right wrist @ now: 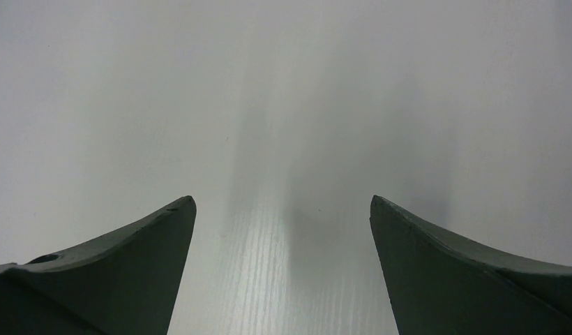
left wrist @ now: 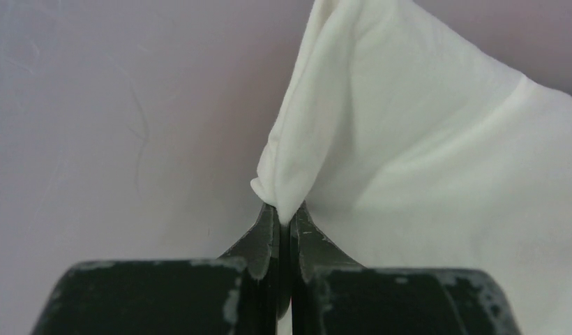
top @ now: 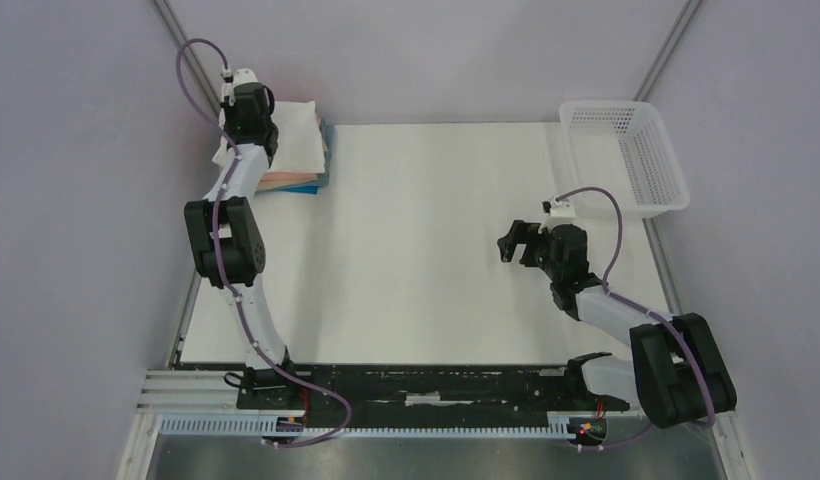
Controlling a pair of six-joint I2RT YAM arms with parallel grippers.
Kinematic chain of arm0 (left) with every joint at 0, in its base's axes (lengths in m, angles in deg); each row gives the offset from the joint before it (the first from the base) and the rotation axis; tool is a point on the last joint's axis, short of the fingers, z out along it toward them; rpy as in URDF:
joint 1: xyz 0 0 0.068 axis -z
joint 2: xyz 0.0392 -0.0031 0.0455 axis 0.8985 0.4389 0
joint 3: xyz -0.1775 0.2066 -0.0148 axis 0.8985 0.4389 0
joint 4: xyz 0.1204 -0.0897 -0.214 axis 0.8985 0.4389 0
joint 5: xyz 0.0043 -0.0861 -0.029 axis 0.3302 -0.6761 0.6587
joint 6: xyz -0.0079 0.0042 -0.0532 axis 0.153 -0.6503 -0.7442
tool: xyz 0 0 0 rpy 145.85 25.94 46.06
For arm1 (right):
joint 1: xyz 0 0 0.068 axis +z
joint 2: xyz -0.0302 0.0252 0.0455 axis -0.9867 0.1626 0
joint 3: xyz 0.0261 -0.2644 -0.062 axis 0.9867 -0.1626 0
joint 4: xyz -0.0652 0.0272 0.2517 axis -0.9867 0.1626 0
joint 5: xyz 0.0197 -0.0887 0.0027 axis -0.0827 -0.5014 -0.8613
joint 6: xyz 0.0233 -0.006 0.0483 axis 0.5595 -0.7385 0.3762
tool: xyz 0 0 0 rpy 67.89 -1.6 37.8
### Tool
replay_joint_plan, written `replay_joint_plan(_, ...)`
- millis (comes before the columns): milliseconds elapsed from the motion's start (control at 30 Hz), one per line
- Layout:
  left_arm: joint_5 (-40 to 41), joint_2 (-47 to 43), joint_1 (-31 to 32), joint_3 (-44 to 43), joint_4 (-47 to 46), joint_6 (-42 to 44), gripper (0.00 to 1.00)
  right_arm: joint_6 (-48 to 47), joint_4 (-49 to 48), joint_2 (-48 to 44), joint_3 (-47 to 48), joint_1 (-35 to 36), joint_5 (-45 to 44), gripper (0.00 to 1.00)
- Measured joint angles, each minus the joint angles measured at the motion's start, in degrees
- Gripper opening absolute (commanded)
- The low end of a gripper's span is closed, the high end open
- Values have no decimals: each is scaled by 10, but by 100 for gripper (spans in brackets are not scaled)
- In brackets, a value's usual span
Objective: Fold and stack the t-shirts
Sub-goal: Put the neatly folded tshirt into the corner of the board with the left arm, then reset both arms
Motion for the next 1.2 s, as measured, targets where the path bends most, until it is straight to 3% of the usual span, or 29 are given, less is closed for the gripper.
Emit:
replay_joint_plan(233,-33,67,-35,-67,-40,0,3,-2,9,20,13,8,-15,98)
replay_joint_plan(267,-37,75,-37,-71,-41,0,14,-3,11,21,14,9,-18,98)
replay_joint_plan(300,-39,81,-37,-72,-41,0,35,-4,13,22,15,9,-22,98)
replay_joint_plan(367,-38,91,-38,-72,-39,-1,63,-6,17,25,19,11,-27,98)
replay_joint_plan(467,-36,95,-37,-72,-34,-9,75,-9,24,30,24,11,-33,98)
replay_joint_plan(700,-29,82,-37,-67,-17,-50,78,-11,33,29,28,12,-44,98)
replay_joint_plan(900,-56,-12,-17,22,-2,-134,80,-10,41,-9,24,15,-46,98)
replay_joint_plan(1033,-89,-97,30,91,3,-203,81,-10,47,-73,3,15,-45,98)
replay_joint_plan(1200,-158,-229,131,202,27,-289,81,-6,61,-179,-57,15,-50,98)
